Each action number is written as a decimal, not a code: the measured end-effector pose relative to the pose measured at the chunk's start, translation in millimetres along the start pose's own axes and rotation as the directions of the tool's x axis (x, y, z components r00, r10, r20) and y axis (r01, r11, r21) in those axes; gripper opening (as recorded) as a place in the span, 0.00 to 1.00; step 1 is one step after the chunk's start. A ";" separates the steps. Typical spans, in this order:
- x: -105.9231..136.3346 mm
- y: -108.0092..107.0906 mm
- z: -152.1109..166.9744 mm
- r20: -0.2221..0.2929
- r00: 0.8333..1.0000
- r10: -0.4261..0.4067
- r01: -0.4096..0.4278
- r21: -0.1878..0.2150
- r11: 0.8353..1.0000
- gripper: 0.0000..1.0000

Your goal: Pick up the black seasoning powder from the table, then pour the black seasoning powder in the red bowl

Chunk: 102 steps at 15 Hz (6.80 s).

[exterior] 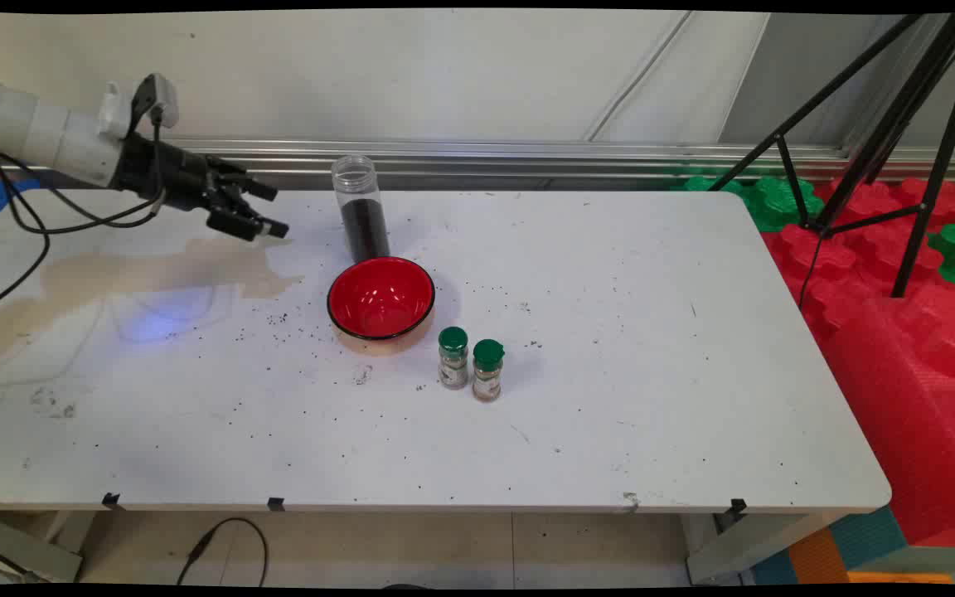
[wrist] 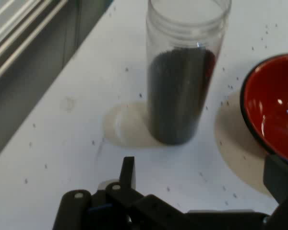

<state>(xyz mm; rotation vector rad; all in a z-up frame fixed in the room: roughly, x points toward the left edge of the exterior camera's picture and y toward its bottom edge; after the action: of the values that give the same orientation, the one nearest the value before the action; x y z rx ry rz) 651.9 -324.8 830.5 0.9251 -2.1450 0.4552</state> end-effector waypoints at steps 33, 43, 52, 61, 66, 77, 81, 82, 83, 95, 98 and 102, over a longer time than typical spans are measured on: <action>-8.0 -57.2 140.6 -0.291 0.939 0.180 -0.229 -0.141 0.963 1.00; -14.3 -57.9 147.5 -0.298 0.937 0.183 -0.241 -0.170 0.956 1.00; -17.9 -57.0 148.7 -0.293 0.940 0.176 -0.235 -0.182 0.955 0.00; -12.8 -54.4 140.3 -0.301 0.941 0.156 -0.215 -0.176 0.961 0.00; -4.8 -50.0 132.8 -0.318 0.934 0.163 -0.224 -0.165 0.960 0.00; 16.1 -38.5 121.7 -0.371 0.892 0.260 -0.308 -0.077 0.948 0.00; 18.6 -32.6 122.7 -0.367 0.872 0.323 -0.365 -0.047 0.930 0.00; 18.6 -31.2 123.5 -0.364 0.867 0.340 -0.379 -0.039 0.924 0.00; 18.5 -30.0 124.1 -0.361 0.863 0.355 -0.392 -0.032 0.920 0.00; 16.4 -16.2 128.9 -0.314 0.751 0.581 -0.592 0.071 0.803 0.00; 15.2 -12.9 129.3 -0.301 0.711 0.635 -0.639 0.101 0.763 0.00; 13.9 -7.8 130.0 -0.278 0.631 0.724 -0.716 0.151 0.681 0.00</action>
<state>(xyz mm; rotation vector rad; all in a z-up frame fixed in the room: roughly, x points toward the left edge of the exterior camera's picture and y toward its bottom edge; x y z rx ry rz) 587.1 -410.2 755.3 -0.0796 -2.1259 0.9569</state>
